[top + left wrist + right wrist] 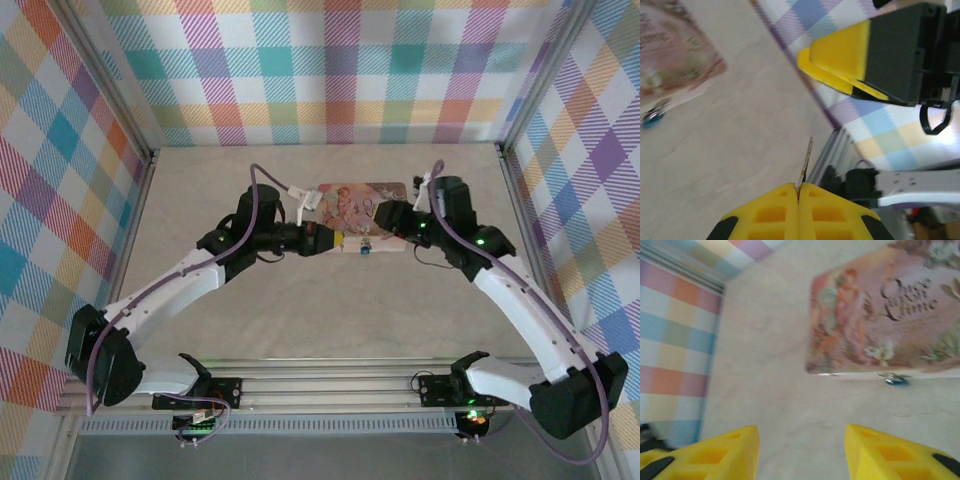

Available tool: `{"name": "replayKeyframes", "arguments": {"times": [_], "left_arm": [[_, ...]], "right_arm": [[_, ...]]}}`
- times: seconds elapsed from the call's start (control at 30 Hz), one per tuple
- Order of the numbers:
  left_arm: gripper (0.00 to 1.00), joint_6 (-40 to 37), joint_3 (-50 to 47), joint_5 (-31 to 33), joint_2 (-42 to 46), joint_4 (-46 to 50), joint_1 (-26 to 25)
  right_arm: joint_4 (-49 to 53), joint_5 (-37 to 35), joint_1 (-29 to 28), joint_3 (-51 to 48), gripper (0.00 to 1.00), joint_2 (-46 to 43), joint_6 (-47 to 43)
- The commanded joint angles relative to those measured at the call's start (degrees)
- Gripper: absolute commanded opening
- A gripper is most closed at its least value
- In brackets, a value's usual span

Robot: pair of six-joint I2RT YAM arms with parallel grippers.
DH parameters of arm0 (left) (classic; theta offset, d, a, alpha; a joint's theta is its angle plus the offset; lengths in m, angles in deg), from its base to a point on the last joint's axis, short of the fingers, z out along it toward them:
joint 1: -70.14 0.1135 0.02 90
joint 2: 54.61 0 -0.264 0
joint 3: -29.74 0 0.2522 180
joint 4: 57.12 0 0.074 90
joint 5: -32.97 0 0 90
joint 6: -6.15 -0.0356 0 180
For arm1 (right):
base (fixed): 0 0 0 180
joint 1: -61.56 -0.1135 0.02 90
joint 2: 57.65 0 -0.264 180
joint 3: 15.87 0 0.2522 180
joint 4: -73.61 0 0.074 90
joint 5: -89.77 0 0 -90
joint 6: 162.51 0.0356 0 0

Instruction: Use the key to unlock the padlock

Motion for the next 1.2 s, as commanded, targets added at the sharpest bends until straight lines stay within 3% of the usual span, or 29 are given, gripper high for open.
{"name": "replayKeyframes", "arguments": {"times": [0.0, 0.27, 0.53, 0.9, 1.17], "left_arm": [[0.0, -8.3, -4.9, 6.2, 4.2, 7.6, 0.0], [0.0, -7.4, -14.1, 11.0, 8.0, 5.5, 0.0], [0.0, -7.3, -17.1, 14.1, 8.3, 5.1, 0.0], [0.0, -7.8, -19.2, 15.9, 9.3, 6.8, 0.0], [0.0, -7.2, -20.9, 15.6, 9.9, 5.8, 0.0]], "right_arm": [[2.4, -10.1, -4.4, -2.8, 0.5, 4.4, -6.1], [-9.0, -17.6, -9.0, -7.5, 0.55, 15.4, -5.2], [-14.3, -21.9, -9.6, -6.8, 0.55, 24.5, -5.7], [-15.8, -24.4, -9.0, -3.2, 0.5, 34.6, -5.6], [-16.7, -26.4, -8.7, -1.4, 0.48, 36.8, -6.2]]}}
